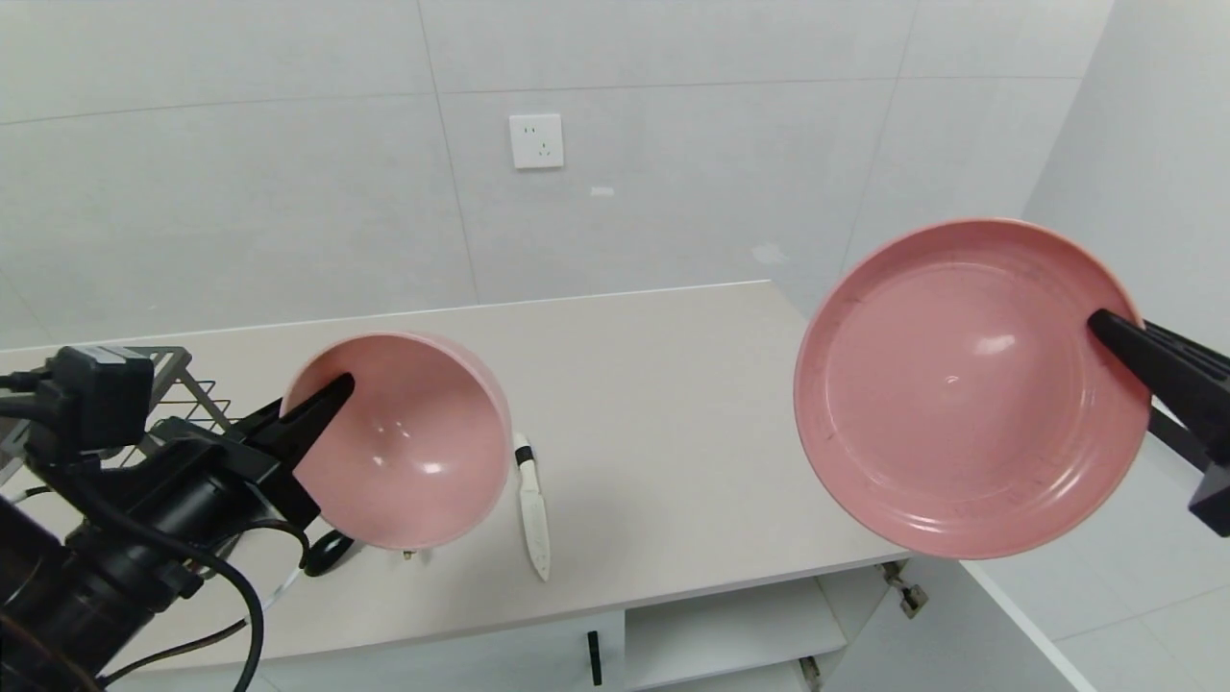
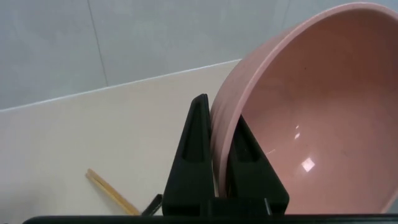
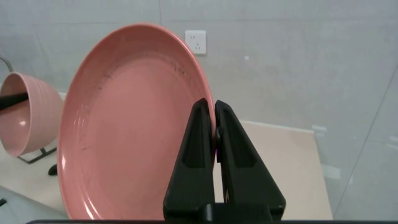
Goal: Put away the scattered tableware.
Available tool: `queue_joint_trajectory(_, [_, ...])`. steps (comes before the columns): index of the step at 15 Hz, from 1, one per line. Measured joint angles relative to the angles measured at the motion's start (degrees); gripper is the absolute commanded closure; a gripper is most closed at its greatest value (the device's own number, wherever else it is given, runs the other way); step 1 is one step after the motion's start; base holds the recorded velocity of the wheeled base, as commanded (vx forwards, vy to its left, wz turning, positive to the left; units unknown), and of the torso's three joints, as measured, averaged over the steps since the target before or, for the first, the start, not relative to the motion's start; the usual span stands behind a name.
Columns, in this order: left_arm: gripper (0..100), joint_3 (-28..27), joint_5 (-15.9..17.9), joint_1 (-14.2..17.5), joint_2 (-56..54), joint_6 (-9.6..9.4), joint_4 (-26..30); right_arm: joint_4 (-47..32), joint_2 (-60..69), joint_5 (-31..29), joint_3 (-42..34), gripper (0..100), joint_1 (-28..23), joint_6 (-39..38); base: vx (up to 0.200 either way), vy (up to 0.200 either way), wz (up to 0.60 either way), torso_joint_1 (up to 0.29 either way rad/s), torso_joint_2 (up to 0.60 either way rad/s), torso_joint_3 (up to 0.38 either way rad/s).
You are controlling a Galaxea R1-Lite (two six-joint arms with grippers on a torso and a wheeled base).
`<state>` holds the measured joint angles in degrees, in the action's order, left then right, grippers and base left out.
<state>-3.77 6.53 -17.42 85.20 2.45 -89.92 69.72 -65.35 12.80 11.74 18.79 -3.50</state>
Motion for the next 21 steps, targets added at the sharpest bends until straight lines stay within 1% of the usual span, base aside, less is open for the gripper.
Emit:
queue_joint_trajectory(3, [100,0.52,-0.38,-0.16,-2.97,-0.40,-0.02,2.86,-0.88,0.00,-0.20,100,0.09,0.09,0.000,0.000,0.00,0.000,0.00,0.000])
queue_joint_trajectory(5, [100,0.57,-0.41,-0.07,-3.91,-0.43,-0.05,3.06,-1.35,0.00,-0.26,100,0.15,0.30,0.000,0.000,0.00,0.000,0.00,0.000])
queue_joint_trajectory(7, [100,1.10,-0.40,0.00,-4.22,-1.34,-0.02,3.12,-1.56,0.00,-0.26,100,0.23,0.35,0.000,0.000,0.00,0.000,0.00,0.000])
queue_joint_trajectory(10, [100,1.49,-0.40,-0.13,-4.45,-1.63,-0.02,3.12,-1.65,0.02,-0.28,100,0.26,0.50,0.000,0.000,0.00,0.000,0.00,0.000])
queue_joint_trajectory(13, [100,1.88,-0.41,-0.38,-4.44,-1.67,0.01,3.12,-1.71,0.06,-0.66,100,0.30,0.52,-0.200,0.000,0.00,0.012,0.01,0.002])
queue_joint_trajectory(16, [100,1.97,-0.30,-0.27,-4.55,-1.67,-0.05,3.17,-1.76,0.06,-1.07,100,0.61,3.79,-0.200,0.000,0.00,-0.009,0.00,0.006])
queue_joint_trajectory(18, [100,1.71,-0.29,0.04,-4.74,-1.69,-0.02,3.12,-1.78,0.02,-1.24,100,0.67,4.23,-0.200,0.000,0.00,0.002,0.00,0.005])
queue_joint_trajectory(21, [100,1.60,-0.24,0.04,-5.30,-1.69,0.00,3.15,-1.78,0.02,-1.22,100,0.67,4.36,0.000,0.000,0.00,0.000,0.00,0.000])
